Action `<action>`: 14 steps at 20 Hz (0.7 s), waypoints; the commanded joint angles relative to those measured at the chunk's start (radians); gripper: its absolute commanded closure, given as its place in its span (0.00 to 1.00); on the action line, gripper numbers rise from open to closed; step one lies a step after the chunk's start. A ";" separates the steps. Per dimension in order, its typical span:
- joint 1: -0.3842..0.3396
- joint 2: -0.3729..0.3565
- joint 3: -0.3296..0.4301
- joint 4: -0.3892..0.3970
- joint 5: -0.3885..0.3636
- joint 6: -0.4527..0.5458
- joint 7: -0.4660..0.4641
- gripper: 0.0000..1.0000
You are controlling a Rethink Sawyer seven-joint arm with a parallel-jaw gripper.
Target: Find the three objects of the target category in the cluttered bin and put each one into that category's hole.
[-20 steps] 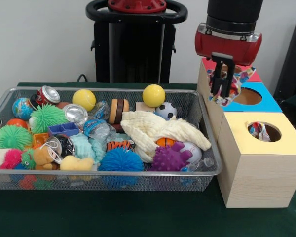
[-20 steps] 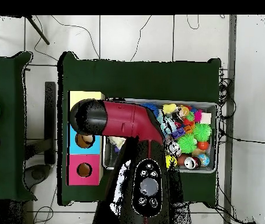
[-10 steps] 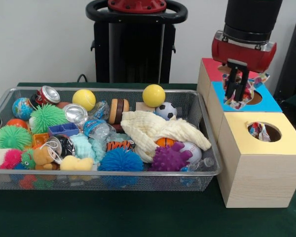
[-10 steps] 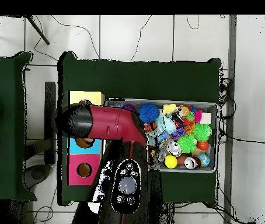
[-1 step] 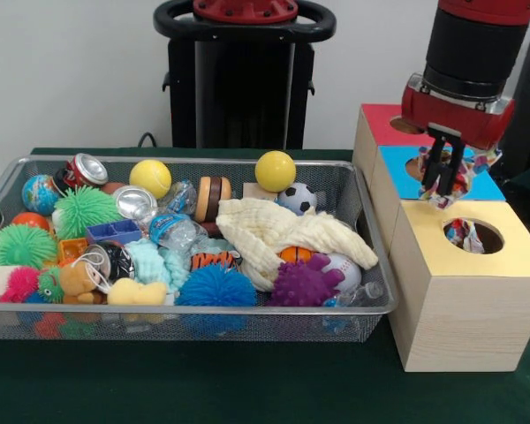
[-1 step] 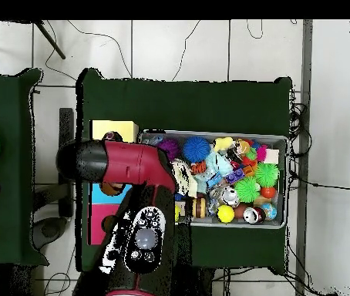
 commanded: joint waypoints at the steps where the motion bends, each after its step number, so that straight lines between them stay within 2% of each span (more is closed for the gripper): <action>1: 0.022 0.086 -0.011 -0.018 0.061 -0.070 0.308 1.00; 8: 0.011 0.105 -0.014 -0.004 0.079 -0.118 0.286 1.00; 14: -0.004 0.093 -0.013 0.008 0.091 -0.114 0.254 1.00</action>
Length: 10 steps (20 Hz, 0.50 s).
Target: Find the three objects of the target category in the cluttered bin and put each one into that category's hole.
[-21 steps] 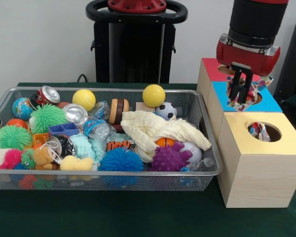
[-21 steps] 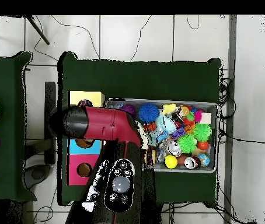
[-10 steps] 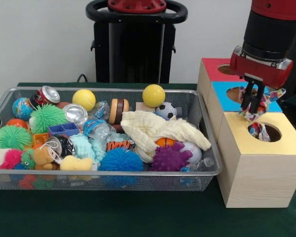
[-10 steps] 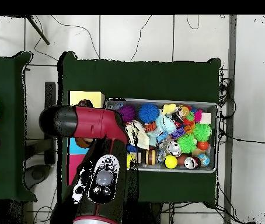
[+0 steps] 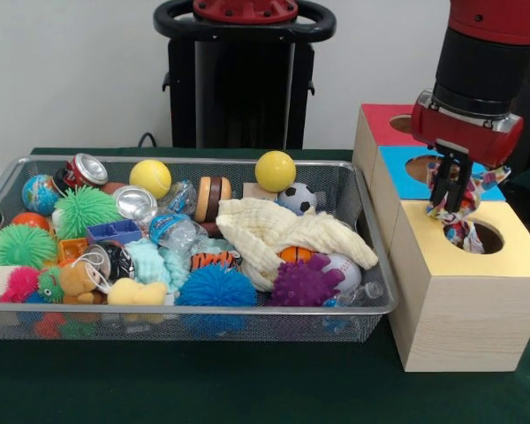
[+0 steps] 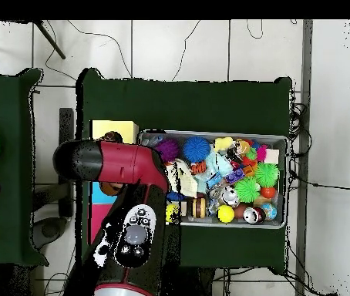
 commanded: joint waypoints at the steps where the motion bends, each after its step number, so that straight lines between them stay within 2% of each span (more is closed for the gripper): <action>1: -0.038 0.048 0.022 0.023 0.040 -0.059 0.214 1.00; 10: -0.074 0.031 0.037 0.013 0.045 -0.029 0.166 1.00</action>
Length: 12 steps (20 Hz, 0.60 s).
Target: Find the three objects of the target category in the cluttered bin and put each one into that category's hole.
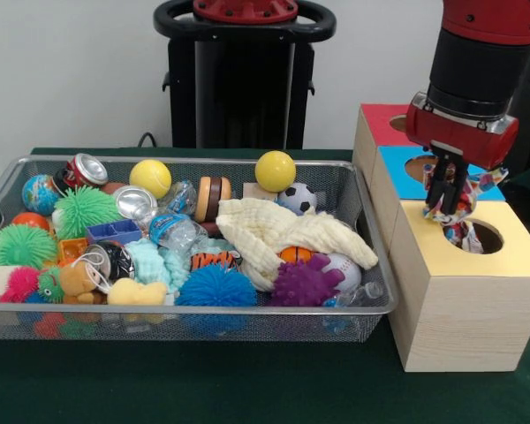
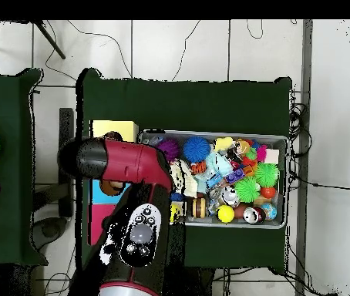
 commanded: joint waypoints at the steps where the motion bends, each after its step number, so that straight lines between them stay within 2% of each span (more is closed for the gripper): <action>1: -0.060 0.030 0.039 0.015 0.029 -0.032 0.168 1.00; 12: -0.045 0.051 0.026 -0.008 0.044 -0.072 0.194 1.00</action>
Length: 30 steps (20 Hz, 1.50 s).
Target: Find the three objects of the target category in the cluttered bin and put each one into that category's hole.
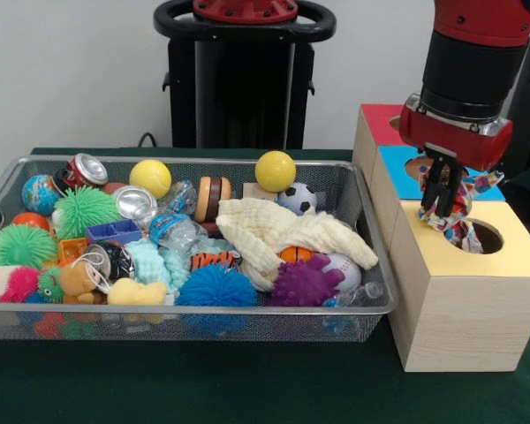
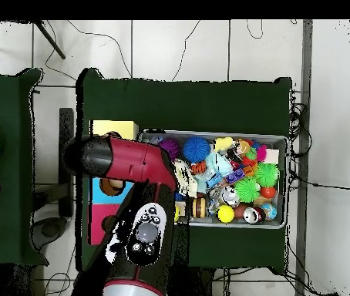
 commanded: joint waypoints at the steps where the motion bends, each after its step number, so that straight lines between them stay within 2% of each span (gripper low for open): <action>1: -0.033 0.048 0.027 -0.009 0.029 -0.073 0.198 1.00; 21: -0.024 0.101 0.007 -0.091 0.067 -0.073 0.233 1.00; 30: -0.016 0.097 -0.009 -0.075 0.077 -0.092 0.249 1.00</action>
